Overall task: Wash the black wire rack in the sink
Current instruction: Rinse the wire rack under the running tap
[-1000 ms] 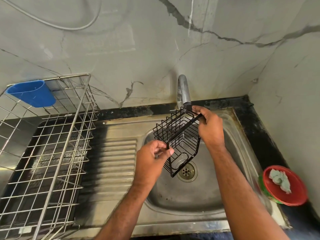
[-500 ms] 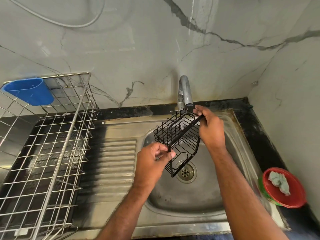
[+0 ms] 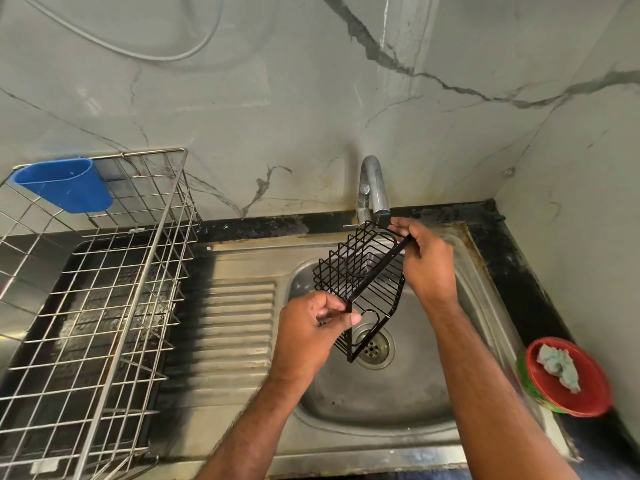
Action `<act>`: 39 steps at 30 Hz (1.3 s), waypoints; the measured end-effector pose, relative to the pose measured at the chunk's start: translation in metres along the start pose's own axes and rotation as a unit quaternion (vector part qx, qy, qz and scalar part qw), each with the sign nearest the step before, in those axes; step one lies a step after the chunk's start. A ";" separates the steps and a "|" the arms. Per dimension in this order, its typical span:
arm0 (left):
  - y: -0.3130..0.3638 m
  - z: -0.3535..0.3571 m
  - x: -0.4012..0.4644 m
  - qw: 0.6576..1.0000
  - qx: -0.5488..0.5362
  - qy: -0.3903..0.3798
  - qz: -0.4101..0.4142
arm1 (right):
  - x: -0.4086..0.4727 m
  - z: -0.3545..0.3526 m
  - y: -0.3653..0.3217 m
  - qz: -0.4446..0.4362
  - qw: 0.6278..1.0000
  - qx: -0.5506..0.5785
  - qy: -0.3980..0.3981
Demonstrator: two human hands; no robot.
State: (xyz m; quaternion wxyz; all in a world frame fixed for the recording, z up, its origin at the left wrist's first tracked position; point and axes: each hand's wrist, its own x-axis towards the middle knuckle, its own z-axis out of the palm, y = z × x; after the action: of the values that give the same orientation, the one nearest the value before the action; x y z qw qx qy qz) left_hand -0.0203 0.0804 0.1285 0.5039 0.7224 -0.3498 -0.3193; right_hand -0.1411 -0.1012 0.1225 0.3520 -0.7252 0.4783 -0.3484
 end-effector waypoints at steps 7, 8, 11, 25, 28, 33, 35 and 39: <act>0.000 0.002 0.000 1.000 0.000 -0.004 0.008 | -0.003 -0.006 -0.006 -0.004 1.000 -0.006 0.017; 0.000 0.002 0.001 1.000 0.000 -0.005 0.008 | -0.003 -0.007 -0.006 -0.004 1.000 -0.006 0.017; -0.001 0.001 0.001 1.000 -0.003 -0.009 0.006 | -0.001 -0.006 -0.003 -0.009 1.000 -0.007 0.018; -0.002 -0.002 -0.001 1.000 0.009 0.024 0.003 | 0.002 0.005 0.012 0.000 1.000 0.021 0.011; 0.002 -0.005 0.000 0.999 0.016 0.038 0.008 | 0.004 0.009 0.014 0.006 1.000 0.029 0.011; 0.000 -0.007 0.002 0.999 0.008 0.042 0.010 | 0.006 0.015 0.014 0.024 0.998 0.059 0.010; -0.002 -0.007 0.004 0.999 0.002 0.043 0.017 | 0.006 0.017 0.013 0.028 0.997 0.072 0.011; -0.014 -0.007 0.008 0.998 -0.005 0.052 0.033 | 0.010 0.021 0.015 0.027 0.995 0.093 0.014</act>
State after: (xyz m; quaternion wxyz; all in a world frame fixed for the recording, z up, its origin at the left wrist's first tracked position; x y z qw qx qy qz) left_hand -0.0079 0.0803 0.1165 0.5357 0.7235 -0.3449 -0.2660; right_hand -0.1275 -0.1111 0.1011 0.4201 -0.6712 0.4683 -0.3921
